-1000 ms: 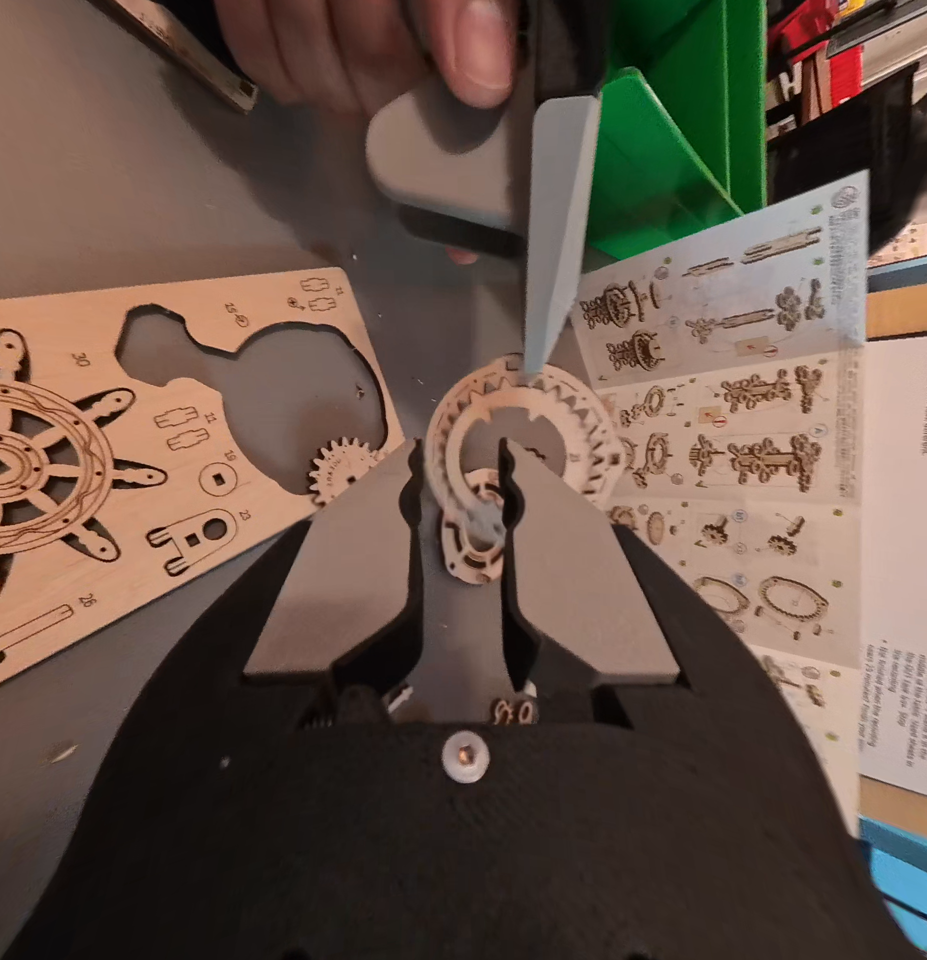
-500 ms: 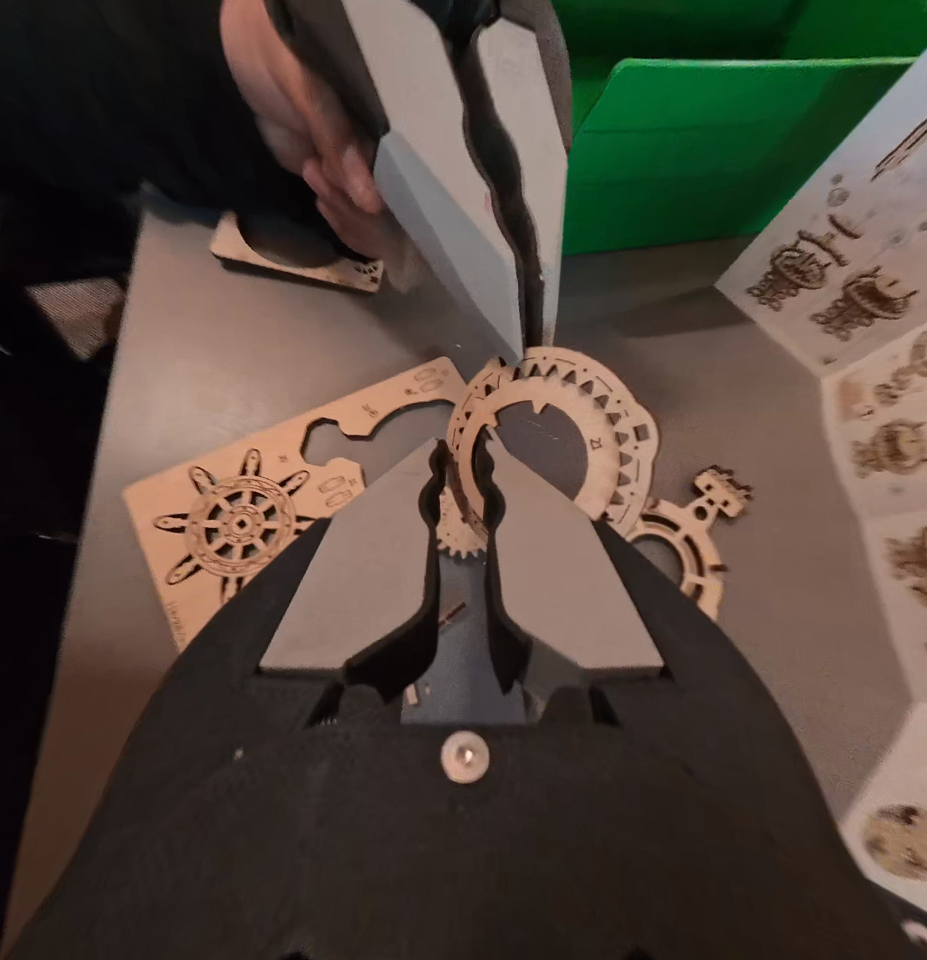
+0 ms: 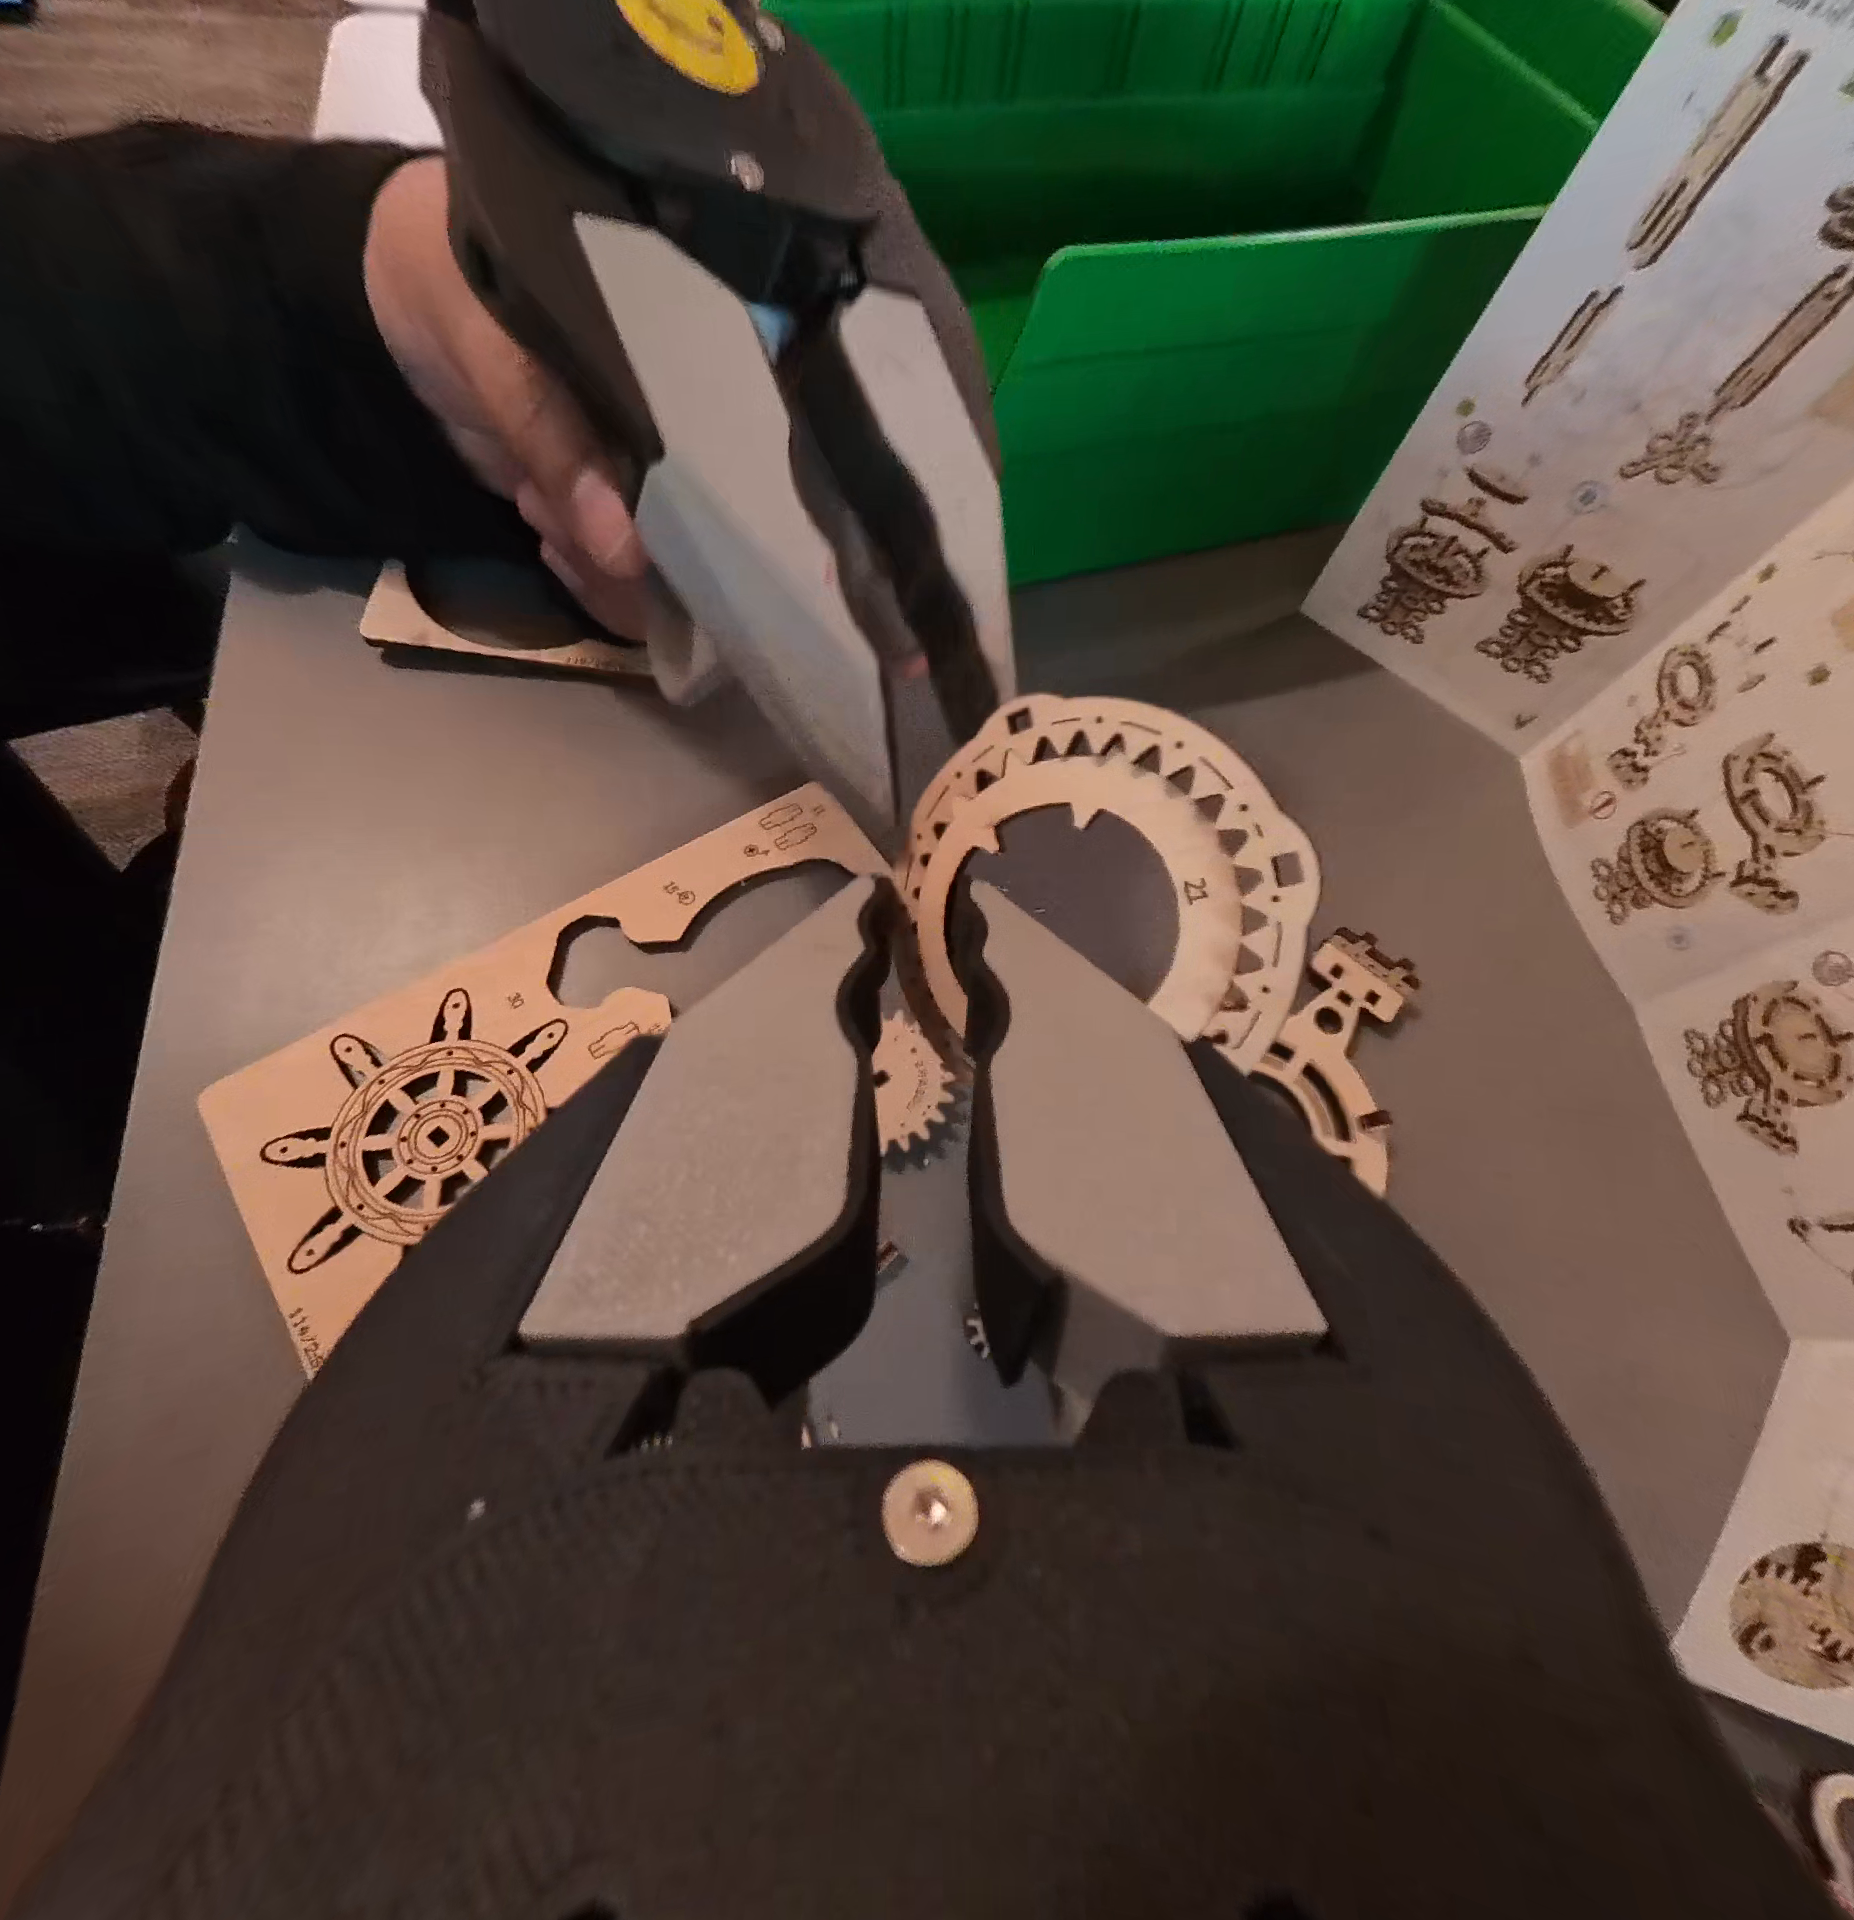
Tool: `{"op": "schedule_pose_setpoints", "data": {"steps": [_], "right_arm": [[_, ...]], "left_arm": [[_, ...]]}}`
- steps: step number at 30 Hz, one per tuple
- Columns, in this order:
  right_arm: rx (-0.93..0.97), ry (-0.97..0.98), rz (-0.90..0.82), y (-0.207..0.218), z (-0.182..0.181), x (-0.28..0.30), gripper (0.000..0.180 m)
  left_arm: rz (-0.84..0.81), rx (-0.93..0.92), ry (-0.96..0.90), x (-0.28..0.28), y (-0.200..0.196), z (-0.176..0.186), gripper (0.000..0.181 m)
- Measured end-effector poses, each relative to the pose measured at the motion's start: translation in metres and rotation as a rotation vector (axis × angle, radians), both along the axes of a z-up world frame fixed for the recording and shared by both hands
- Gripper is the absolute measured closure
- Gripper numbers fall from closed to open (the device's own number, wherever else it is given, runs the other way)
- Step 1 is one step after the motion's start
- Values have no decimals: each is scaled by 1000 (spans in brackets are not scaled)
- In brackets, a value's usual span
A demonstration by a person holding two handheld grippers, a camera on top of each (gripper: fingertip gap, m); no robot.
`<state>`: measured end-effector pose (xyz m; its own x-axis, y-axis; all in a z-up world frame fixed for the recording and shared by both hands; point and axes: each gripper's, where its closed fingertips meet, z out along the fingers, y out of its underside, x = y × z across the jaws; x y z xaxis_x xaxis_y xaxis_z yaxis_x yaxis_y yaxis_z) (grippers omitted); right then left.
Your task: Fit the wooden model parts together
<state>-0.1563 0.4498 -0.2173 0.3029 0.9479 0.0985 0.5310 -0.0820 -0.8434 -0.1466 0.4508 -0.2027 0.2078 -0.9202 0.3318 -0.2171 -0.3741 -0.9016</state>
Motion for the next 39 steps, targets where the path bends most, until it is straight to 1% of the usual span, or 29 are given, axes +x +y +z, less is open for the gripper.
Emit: {"op": "schedule_pose_setpoints", "data": {"steps": [2, 3, 6, 11, 14, 16, 17, 22, 23, 25, 27, 28, 31, 34, 39], "right_arm": [[6, -5, -5, 0, 0, 1, 171], [16, -12, -8, 0, -1, 1, 172], [43, -45, -18, 1, -4, 1, 172], [47, -68, -44, 5, -8, 3, 173], [-46, -10, -18, 0, -7, 2, 173], [-108, 8, -10, -1, -8, 2, 172], [-102, 4, -14, 0, -8, 2, 172], [44, -40, -43, 3, -2, 2, 171], [68, -39, -56, 5, 0, 3, 168], [90, -17, -74, 7, 6, 6, 157], [67, 4, -62, 4, 7, 6, 170], [57, 10, -63, 4, 7, 6, 173], [49, 18, -65, 4, 7, 3, 167], [60, 18, -84, 6, 8, 4, 177], [73, -6, -95, 8, 6, 5, 177]], "left_arm": [[-5, 34, -27, 3, -2, 4, 177], [-9, 48, -30, 4, -2, 5, 179], [-18, 57, -19, 4, -3, 2, 180], [-1, 149, 31, 4, 0, -1, 180], [-10, 168, 44, 4, -2, -1, 180], [-17, 149, 45, 5, -4, -2, 180], [-16, 140, 42, 5, -3, -2, 180], [-13, 78, 5, 2, -1, 1, 181], [1, 81, 20, 0, 2, -2, 181], [-5, 61, 4, -1, 1, -1, 181], [-16, 24, -28, 1, -1, 2, 181], [-15, 19, -30, 2, -1, 2, 181], [-15, 14, -40, 2, -1, 4, 181], [12, 41, -18, 1, 3, 1, 181], [34, 134, 39, 1, 5, -2, 181]]}}
